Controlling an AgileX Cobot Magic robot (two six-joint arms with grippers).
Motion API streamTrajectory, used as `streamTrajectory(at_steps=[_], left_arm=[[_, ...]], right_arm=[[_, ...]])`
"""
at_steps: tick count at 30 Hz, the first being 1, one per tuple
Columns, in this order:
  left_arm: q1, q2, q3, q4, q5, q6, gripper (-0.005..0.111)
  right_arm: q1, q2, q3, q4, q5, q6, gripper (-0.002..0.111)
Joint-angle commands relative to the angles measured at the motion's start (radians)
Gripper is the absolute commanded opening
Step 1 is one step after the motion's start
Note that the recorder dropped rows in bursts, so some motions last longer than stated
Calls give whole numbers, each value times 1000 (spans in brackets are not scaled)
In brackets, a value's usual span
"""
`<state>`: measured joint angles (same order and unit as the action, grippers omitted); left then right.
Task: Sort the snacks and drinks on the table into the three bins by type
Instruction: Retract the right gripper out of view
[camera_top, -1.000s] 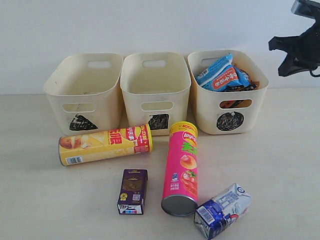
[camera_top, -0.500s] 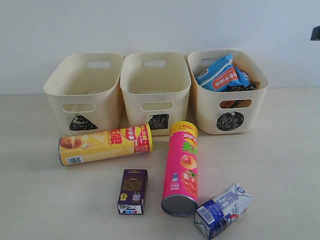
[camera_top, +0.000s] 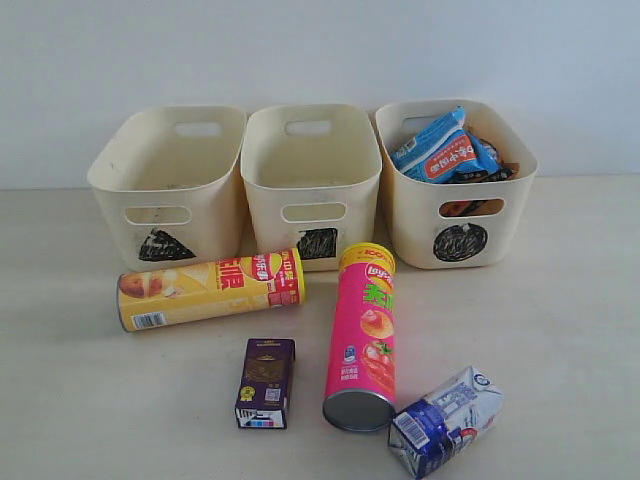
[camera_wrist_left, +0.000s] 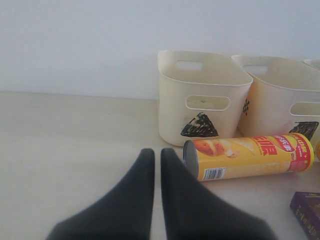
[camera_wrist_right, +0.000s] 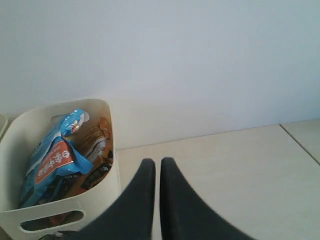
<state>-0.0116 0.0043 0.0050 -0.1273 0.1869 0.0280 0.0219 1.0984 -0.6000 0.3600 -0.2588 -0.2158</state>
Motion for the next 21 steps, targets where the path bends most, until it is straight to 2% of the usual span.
streamTrajectory(at_steps=[1,7,14,21], left_arm=[[1,-4,-5,-7,-6,-9,4],[1,-4,-5,-7,-6,-9,4],[1,-4,-5,-7,-6,-9,4],[1,-4,-5,-7,-6,-9,4]], right_arm=[[9,-130,53,-13,25,7,0],[9,-409,204,-11,75,10,0],[11,-533,263,-11,176,10,0],[140,-693,263,-7,265,5,0]])
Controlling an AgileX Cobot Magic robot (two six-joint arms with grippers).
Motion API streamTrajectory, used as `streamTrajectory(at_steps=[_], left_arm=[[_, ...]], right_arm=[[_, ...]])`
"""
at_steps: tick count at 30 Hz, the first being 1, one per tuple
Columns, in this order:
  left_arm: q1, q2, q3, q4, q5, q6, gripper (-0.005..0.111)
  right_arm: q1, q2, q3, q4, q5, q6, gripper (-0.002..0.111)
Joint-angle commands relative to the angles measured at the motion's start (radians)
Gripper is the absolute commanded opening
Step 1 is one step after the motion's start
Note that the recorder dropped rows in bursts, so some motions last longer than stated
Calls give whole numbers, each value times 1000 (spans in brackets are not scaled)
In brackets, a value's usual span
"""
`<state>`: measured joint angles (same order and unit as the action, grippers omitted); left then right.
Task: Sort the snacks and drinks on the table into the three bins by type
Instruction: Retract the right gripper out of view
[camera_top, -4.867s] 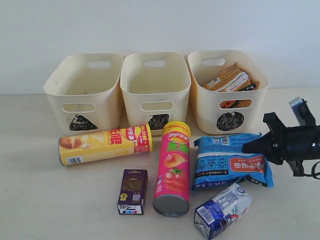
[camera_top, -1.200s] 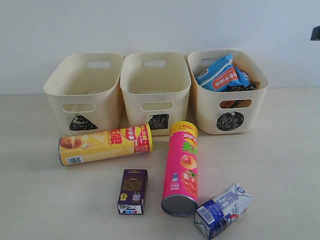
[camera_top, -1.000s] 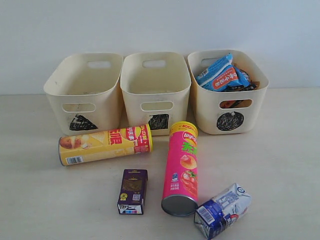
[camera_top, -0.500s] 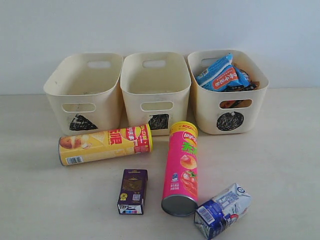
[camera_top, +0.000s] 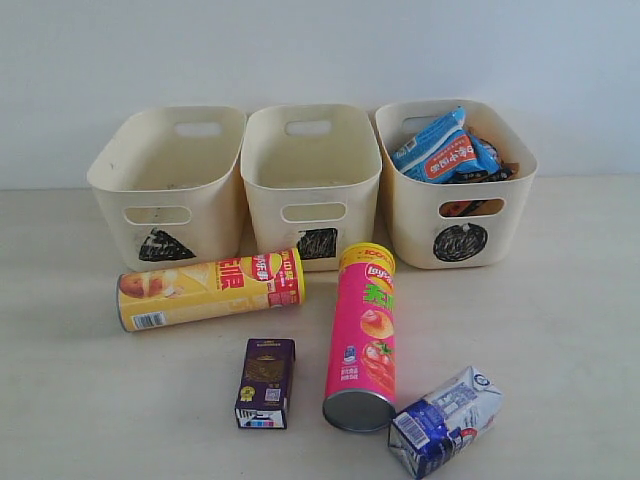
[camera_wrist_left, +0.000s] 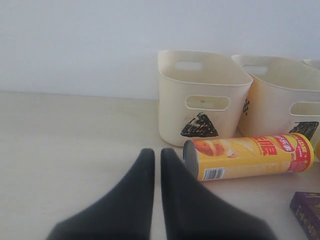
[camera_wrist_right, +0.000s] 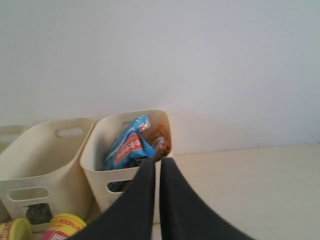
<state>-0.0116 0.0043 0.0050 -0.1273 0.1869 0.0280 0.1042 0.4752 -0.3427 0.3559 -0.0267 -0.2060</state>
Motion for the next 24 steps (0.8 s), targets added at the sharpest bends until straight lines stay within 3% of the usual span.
streamTrajectory(at_steps=[1,6,24], left_arm=[[1,-4,-5,-7,-6,-9,4],[1,-4,-5,-7,-6,-9,4],[1,-4,-5,-7,-6,-9,4]], right_arm=[[70,-83,5,-3,42,-4,0],[117,-105,5,-3,83,-6,0],[117,-87,5,31,176,21,0]])
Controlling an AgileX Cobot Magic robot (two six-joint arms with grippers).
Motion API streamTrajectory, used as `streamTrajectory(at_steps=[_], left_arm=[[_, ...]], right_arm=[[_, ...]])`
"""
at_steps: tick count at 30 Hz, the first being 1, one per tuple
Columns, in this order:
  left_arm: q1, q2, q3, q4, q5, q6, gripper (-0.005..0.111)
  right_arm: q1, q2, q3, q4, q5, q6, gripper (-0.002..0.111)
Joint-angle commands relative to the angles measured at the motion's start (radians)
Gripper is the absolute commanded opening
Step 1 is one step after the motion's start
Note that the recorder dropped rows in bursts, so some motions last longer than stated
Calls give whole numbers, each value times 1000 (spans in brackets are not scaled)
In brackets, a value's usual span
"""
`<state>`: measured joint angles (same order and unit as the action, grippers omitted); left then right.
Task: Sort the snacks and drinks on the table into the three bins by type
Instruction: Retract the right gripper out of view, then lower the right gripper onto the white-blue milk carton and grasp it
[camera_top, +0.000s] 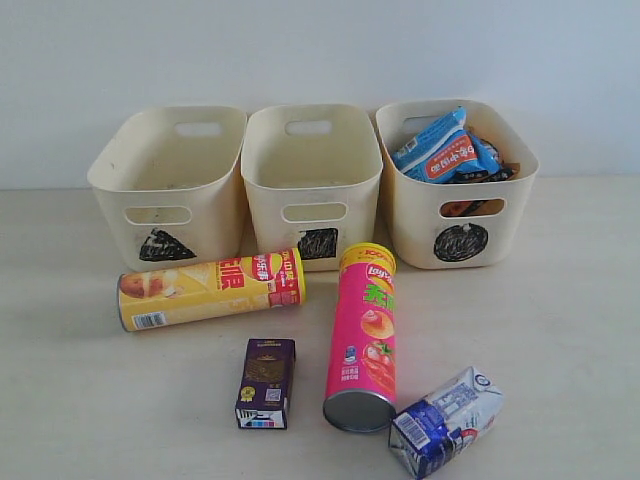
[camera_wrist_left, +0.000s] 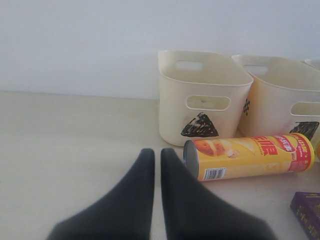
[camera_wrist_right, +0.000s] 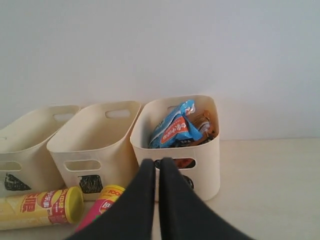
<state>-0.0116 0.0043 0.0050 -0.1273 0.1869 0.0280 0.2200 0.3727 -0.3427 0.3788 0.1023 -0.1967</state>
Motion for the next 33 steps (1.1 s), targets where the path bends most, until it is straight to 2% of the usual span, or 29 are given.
streamTrajectory(at_steps=[1,8,12,14,16,17,18,19,20,25,28,33], left_arm=[[1,-4,-5,-7,-6,-9,4],[1,-4,-5,-7,-6,-9,4],[1,-4,-5,-7,-6,-9,4],[1,-4,-5,-7,-6,-9,4],[1,-4,-5,-7,-6,-9,4],[1,-4,-5,-7,-6,-9,4],[1,-4,-5,-7,-6,-9,4],[1,-4,-5,-7,-6,-9,4],[1,-4,-5,-7,-6,-9,4],[1,-4,-5,-7,-6,-9,4],[1,-4,-5,-7,-6,-9,4],[1,-4,-5,-7,-6,-9,4]], right_arm=[[2,33,5,13,71,14,0],[2,269,-81,52,345,-11,0],[2,493,-241,93,569,-150,0],[2,614,-335,129,686,-222,5],[2,681,-375,149,731,-254,20],[2,703,-386,156,744,-261,33],[2,751,-401,174,756,-273,66],[4,772,-404,184,757,-291,79],[33,815,-415,185,760,-296,103],[178,953,-461,118,737,-306,105],[231,1030,-491,-1,705,-219,105],[278,1146,-524,-78,653,-188,105]])
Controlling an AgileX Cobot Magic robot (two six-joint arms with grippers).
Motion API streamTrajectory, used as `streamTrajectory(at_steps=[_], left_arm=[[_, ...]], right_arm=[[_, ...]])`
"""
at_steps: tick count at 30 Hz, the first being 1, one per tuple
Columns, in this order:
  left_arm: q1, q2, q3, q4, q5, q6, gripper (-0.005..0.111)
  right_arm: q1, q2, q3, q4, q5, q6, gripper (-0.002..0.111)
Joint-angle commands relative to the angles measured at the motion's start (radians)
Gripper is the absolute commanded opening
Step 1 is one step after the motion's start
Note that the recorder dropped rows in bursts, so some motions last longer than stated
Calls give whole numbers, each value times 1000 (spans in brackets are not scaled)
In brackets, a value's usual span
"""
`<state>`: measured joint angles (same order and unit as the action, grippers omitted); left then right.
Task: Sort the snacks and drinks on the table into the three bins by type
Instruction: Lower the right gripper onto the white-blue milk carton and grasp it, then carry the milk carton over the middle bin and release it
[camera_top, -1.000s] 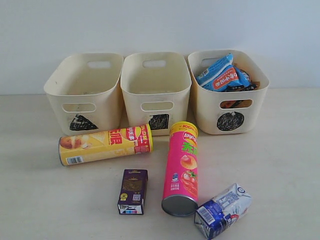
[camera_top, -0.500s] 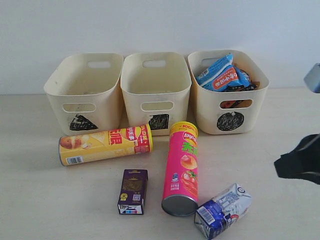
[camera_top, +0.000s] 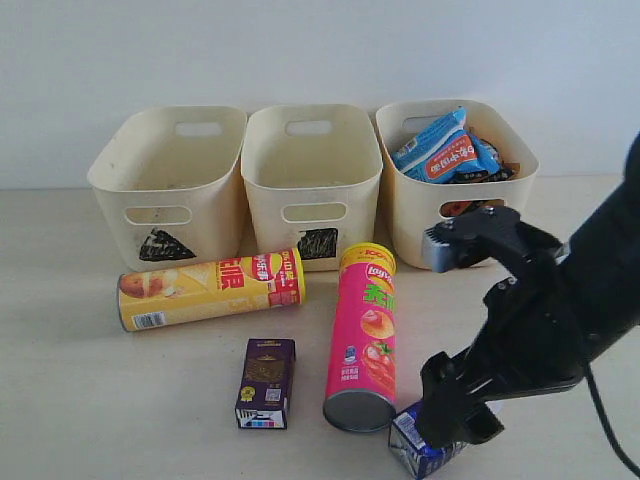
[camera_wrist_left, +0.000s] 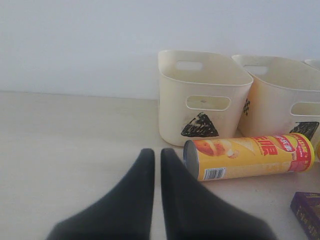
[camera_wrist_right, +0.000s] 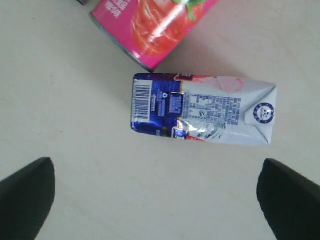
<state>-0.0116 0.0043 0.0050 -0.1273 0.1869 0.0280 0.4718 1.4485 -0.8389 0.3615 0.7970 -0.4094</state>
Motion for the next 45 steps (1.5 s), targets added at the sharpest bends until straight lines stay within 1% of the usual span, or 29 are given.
streamTrajectory(at_steps=[1,7,14,22,24,26,28,29,30,33,35,40,45], left_arm=[[1,-4,-5,-7,-6,-9,4],[1,-4,-5,-7,-6,-9,4],[1,-4,-5,-7,-6,-9,4],[1,-4,-5,-7,-6,-9,4],[1,-4,-5,-7,-6,-9,4],[1,-4,-5,-7,-6,-9,4],[1,-4,-5,-7,-6,-9,4],[1,-4,-5,-7,-6,-9,4],[1,-4,-5,-7,-6,-9,4],[1,-4,-5,-7,-6,-9,4],[1,-4,-5,-7,-6,-9,4],[1,-4,-5,-7,-6,-9,4],[1,-4,-5,-7,-6,-9,4]], right_arm=[[28,91,-33,-73,-53,27,105],[28,183,-50,-98,-141,37,105],[28,275,-50,-68,-166,37,105],[28,311,-50,-64,-199,70,105],[28,311,-50,-64,-209,70,103],[28,311,-50,-64,-210,70,95],[28,311,-50,-64,-206,70,80],[28,311,-50,-64,-199,70,68],[28,311,-50,-64,-190,70,53],[28,300,-52,-68,-150,68,-1],[26,284,-63,-77,-127,71,3],[26,215,-118,-129,-28,73,2],[26,122,-217,-255,81,176,2]])
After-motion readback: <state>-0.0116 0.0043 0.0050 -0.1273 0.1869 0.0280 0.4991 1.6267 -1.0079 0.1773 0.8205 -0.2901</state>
